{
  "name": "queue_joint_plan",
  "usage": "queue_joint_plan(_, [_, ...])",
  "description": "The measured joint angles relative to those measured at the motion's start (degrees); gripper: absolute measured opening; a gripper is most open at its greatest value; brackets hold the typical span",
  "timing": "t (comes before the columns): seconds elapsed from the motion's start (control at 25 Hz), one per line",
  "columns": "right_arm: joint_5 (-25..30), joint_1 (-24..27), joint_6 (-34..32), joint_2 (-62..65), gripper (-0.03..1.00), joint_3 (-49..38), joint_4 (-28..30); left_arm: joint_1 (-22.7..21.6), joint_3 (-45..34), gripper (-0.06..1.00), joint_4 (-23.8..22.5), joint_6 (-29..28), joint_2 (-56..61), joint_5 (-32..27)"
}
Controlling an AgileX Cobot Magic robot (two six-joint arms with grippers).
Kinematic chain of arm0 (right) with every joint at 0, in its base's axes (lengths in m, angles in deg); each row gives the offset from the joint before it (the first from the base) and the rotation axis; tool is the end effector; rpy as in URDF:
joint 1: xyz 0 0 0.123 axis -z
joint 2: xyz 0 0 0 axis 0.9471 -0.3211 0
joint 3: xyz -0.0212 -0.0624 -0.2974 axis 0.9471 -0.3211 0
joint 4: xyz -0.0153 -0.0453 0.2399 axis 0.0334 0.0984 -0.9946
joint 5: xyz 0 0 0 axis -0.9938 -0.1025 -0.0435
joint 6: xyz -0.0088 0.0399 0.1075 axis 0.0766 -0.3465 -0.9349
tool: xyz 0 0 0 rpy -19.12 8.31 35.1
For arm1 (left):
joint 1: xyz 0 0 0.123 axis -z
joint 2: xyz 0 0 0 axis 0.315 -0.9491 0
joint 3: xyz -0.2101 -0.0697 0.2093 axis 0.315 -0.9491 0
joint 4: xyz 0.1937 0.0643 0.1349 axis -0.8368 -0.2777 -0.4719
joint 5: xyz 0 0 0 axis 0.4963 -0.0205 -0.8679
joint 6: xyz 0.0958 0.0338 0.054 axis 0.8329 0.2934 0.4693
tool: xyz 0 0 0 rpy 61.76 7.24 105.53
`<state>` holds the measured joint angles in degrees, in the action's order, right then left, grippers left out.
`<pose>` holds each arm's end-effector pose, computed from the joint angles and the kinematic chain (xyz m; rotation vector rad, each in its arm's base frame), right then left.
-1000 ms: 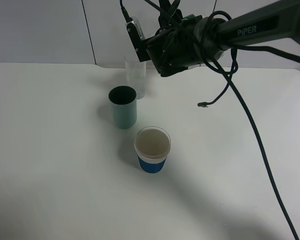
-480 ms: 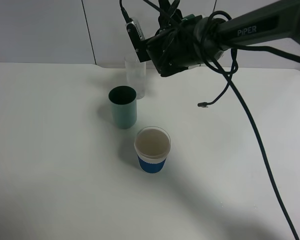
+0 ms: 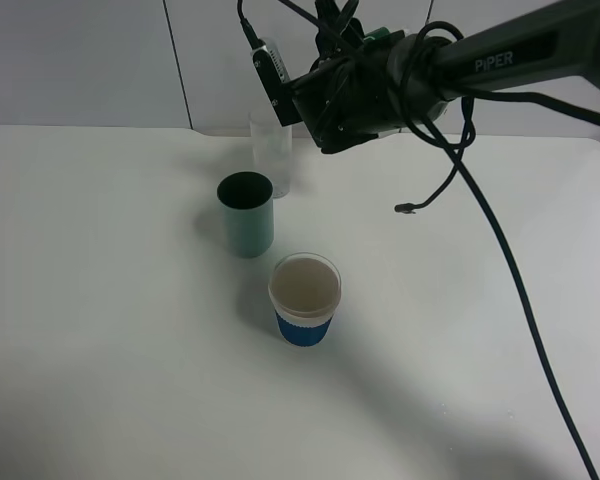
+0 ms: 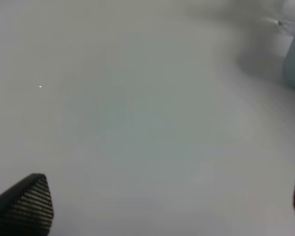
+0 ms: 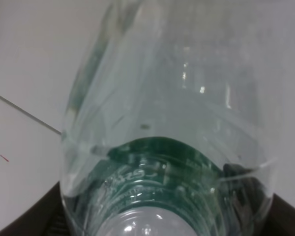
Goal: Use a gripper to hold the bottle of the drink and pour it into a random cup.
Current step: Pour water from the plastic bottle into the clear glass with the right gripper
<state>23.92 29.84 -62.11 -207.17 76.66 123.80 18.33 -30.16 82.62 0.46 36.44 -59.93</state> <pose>0.4149 0.2502 0.2075 -1.7561 1.2510 -1.4863 -0.0113 -0.0048 0.2652 0.0529 2.0305 -0.0253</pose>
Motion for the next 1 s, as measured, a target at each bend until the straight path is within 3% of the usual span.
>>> queue_joint_plan(1.0, [0.0,0.0,1.8,0.0,0.56,0.0,0.0,0.0,0.0,0.99,0.0,0.0,0.0,0.0])
